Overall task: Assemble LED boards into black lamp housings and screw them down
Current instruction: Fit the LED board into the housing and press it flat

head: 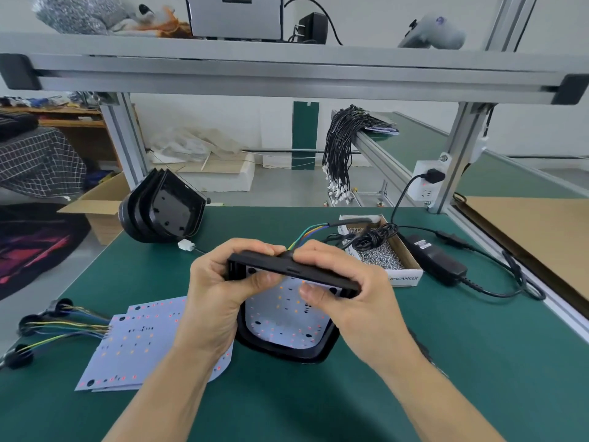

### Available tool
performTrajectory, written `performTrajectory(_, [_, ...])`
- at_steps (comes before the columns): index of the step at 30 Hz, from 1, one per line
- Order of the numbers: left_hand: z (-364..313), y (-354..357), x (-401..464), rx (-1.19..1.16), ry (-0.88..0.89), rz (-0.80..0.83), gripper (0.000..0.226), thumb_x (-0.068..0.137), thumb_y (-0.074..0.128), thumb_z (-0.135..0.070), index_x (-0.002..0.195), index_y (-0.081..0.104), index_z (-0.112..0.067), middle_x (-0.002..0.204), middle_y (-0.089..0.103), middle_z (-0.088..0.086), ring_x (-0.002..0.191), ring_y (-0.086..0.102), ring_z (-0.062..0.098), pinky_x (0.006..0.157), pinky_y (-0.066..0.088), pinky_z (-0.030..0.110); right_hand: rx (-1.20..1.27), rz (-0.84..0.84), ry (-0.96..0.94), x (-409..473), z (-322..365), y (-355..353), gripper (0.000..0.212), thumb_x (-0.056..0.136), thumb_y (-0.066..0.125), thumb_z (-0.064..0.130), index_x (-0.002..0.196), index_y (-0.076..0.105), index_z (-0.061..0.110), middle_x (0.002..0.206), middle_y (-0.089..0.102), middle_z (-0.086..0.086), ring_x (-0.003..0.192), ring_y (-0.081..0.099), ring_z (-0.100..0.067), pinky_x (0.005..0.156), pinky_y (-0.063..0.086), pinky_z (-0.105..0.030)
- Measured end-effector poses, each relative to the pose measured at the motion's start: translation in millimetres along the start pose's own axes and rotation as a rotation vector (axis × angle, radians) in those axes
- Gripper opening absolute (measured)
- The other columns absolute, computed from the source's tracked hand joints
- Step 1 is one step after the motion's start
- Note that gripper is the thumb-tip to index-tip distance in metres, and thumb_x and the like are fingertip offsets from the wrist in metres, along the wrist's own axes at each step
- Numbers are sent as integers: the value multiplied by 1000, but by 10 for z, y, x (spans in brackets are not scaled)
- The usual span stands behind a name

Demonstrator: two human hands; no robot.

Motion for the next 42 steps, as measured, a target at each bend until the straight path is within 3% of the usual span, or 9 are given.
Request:
performTrajectory(5, [4,-5,49,-6,-55,-48,24,53,79,-15,76,75,-20,87,75,4,86,70,16,76,53,21,23,44,72,72,-65,-34,41,76,72,-6,112,69,14,110,69,5,107,62,-9,84,51,-24])
performTrajectory(11, [89,-28,114,-47,-221,-131,24,47,79,-20,70,74,-22,91,75,2,88,67,13,83,49,25,467,-115,613,224,-388,-110,56,69,65,59,104,70,15,83,62,-2,86,57,-23,69,44,-29])
performTrajectory(15, [166,69,107,-61,-301,-69,24,47,80,-20,70,74,-22,93,73,4,89,66,16,86,50,30,428,-54,608,450,-402,-30,24,96,52,30,95,63,8,59,47,2,56,44,-15,55,36,-25])
performTrajectory(21, [143,125,167,28,-265,-1,23,48,80,-17,70,76,-20,86,74,3,81,68,13,76,54,20,441,-196,658,494,-600,-16,25,99,50,14,76,58,6,47,42,4,51,35,-12,49,33,-19])
performTrajectory(26, [290,-6,189,-46,-422,-183,17,55,76,-5,68,76,-15,74,74,5,66,70,18,58,56,26,446,-150,771,475,-709,-15,33,100,47,31,98,63,2,95,62,-17,84,56,-29,80,45,-34])
performTrajectory(30, [509,-335,219,-22,-581,-430,14,76,68,6,80,71,-8,73,74,10,58,71,23,50,57,33,247,63,746,239,-802,-55,59,85,47,63,125,60,21,93,70,-2,82,64,-16,72,49,-30])
performTrajectory(34, [930,-430,46,18,-849,-472,19,81,68,3,101,68,1,82,72,17,65,69,27,60,58,38,-200,70,581,86,-914,-112,26,94,60,21,120,60,24,107,69,-3,93,64,-15,84,46,-26])
performTrajectory(36, [1060,-441,-28,81,-933,-453,32,80,69,3,112,64,8,102,69,24,84,67,35,81,55,49,-378,113,546,132,-958,-98,16,94,55,15,107,63,11,95,65,-2,80,58,-17,68,42,-25])
performTrajectory(42, [1028,-429,151,464,-746,-343,36,73,75,6,104,59,-2,96,67,16,81,64,28,78,55,40,-722,203,546,265,-1040,-181,24,92,48,9,69,40,7,69,45,-4,61,38,-18,46,28,-20])
Point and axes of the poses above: each hand's wrist, its own x-axis towards the middle knuckle, its own y-axis out of the palm, z = x × y, the point moved 7 cm from there along x, towards the middle knuckle
